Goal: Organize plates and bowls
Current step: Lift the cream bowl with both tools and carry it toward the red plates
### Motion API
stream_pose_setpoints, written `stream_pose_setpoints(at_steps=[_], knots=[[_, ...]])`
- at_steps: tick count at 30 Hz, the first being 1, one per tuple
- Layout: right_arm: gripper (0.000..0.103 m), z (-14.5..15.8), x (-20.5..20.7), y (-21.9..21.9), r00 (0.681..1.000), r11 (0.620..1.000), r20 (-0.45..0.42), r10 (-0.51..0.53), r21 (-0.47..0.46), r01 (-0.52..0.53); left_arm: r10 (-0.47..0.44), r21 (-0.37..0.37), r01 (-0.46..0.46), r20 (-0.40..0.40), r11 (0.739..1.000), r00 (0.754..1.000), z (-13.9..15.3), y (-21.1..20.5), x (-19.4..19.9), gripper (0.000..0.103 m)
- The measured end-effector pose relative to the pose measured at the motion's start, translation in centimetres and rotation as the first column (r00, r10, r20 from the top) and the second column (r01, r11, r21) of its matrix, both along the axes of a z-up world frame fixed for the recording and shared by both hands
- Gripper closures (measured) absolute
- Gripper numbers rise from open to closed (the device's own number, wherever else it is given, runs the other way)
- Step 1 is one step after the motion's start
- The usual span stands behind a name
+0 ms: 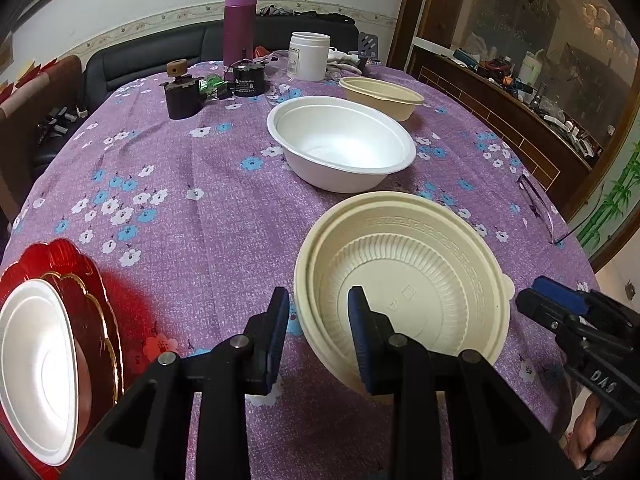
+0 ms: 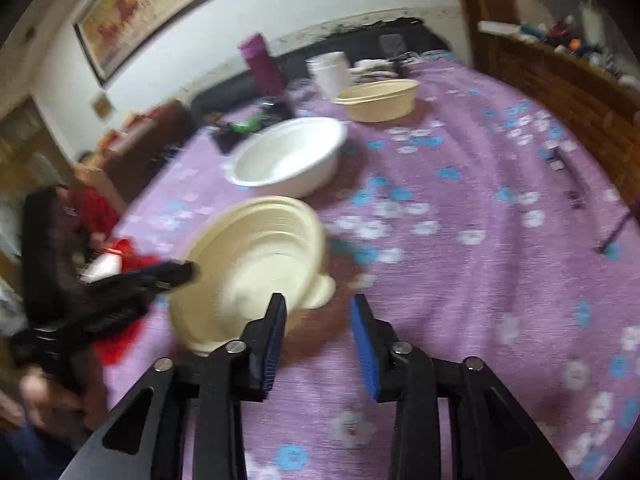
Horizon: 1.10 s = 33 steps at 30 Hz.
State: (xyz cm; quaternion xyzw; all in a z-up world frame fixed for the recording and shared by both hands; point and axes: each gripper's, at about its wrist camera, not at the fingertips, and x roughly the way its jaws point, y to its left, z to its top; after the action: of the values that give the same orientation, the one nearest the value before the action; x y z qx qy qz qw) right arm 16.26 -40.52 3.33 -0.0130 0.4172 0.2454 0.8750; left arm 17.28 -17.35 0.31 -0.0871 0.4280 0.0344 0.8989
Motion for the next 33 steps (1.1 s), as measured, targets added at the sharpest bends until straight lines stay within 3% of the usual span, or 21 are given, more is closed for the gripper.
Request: stream_pose_setpoints(at_steps=[3,6,9,17,23,26,28,33], knots=[[0.063,0.2,-0.5,0.4,0.998,0.994,0.056,-0.028,-0.108,0.034,0.001,0.012,-0.001,-0.005,1.0,1.0,0.0,-0.1,0.4,0.073],[0.063,0.4,-0.6,0.4,0.995,0.986,0.092,-0.035,-0.158,0.049,-0.004,0.023,0.005,-0.008,1.0,1.0,-0.1,-0.4,0.6,0.073],[0.063,0.5,-0.4,-0.1,0.997,0.992,0.067,-0.031,-0.121,0.039,-0.008,0.035,0.008,-0.014,0.999,1.0,-0.2,-0.6,0.8,0.073],[0.062,0.3,0.0,-2.0,0.994,0.986,-0.102,0.048,0.165,-0.03,0.012,0.038,-0.011,-0.032,0.999,0.999,-1.0,-0.1,1.3,0.073],[0.062,-0.9,0.6,-0.4,0.976,0.977,-0.192,0.107,0.205,-0.067,0.007,0.047,-0.006,-0.032,0.999,0.999,-1.2,-0.3,1.3,0.073],[0.062,-1.4,1.0,0.6,0.969,0.976,-0.214,0.123,0.203,-0.079,-0.011,0.055,0.012,-0.034,0.998,0.999,-1.3,-0.6,1.3,0.086],[0.074,-1.6,1.3,1.0,0.971,0.98,-0.21,0.115,0.186,-0.075,-0.019,0.069,0.021,-0.026,0.997,0.999,-1.3,-1.0,1.0,0.086],[0.081,-1.0,1.3,1.5,0.983,0.989,-0.157,0.094,0.128,-0.074,-0.025,0.115,0.025,0.001,0.993,1.0,-0.5,-1.7,-0.1,0.086]])
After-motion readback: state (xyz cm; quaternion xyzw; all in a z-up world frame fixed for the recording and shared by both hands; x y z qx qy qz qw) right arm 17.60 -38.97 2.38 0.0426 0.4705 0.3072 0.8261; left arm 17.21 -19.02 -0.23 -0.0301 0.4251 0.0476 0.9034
